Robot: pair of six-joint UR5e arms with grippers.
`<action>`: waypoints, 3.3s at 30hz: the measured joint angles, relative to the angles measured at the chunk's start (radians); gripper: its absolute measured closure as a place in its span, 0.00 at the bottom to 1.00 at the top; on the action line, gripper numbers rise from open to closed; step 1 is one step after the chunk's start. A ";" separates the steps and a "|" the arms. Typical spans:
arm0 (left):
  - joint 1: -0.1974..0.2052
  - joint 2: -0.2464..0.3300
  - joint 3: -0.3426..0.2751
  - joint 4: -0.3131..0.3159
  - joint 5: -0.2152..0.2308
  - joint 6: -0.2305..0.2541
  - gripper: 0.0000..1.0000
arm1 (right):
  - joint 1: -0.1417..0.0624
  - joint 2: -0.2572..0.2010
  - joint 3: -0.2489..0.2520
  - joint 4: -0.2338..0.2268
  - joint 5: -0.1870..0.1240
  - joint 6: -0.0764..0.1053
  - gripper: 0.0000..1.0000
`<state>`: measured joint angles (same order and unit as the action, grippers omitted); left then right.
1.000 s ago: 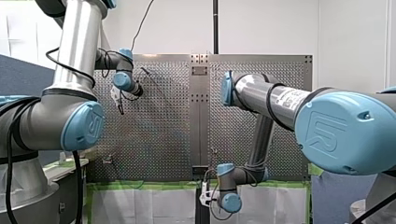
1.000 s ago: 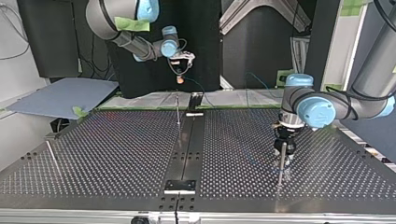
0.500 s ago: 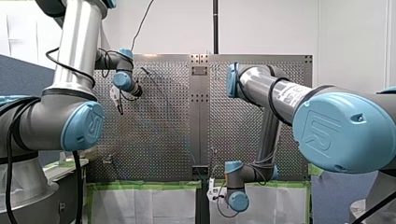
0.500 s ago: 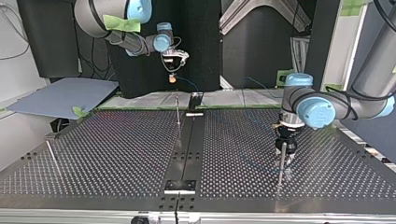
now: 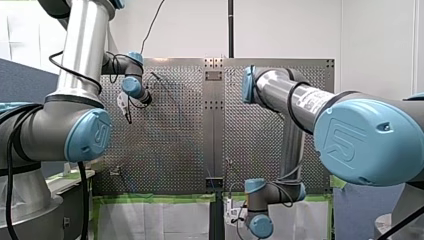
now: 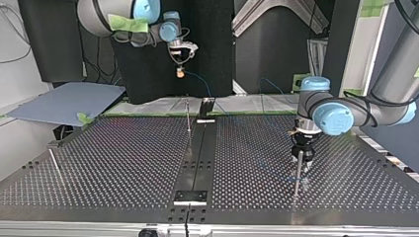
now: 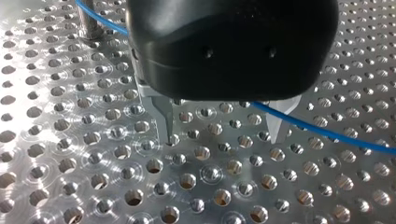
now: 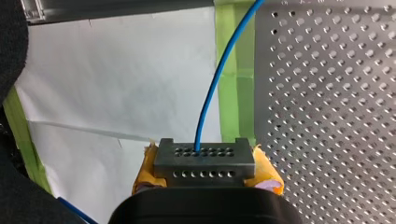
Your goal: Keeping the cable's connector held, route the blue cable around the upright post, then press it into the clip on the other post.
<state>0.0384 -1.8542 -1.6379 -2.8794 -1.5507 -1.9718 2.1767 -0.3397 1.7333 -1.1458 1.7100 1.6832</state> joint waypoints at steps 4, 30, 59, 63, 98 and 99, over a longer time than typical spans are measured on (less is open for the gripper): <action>-0.001 0.000 0.000 0.000 0.000 -0.002 0.01 | -0.002 -0.029 0.038 -0.038 0.004 0.000 1.00; -0.004 0.000 0.000 0.000 -0.019 0.000 0.01 | -0.067 -0.277 0.278 -0.148 -0.031 0.029 1.00; -0.007 0.002 0.000 0.020 -0.034 -0.002 0.01 | -0.122 -0.268 0.224 -0.190 -0.108 0.021 1.00; -0.009 0.002 0.000 0.007 -0.054 -0.021 0.01 | -0.122 -0.267 0.224 -0.190 -0.108 0.020 1.00; 0.006 0.025 -0.095 0.068 -0.001 -0.368 0.01 | -0.122 -0.266 0.223 -0.185 -0.108 0.020 1.00; 0.007 0.030 -0.100 0.074 -0.001 -0.379 0.01 | -0.122 -0.266 0.223 -0.185 -0.108 0.020 1.00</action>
<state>0.0452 -1.8246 -1.7376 -2.8050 -1.5516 -2.3512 2.0548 -0.6055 1.9565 -1.3309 1.6016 1.7030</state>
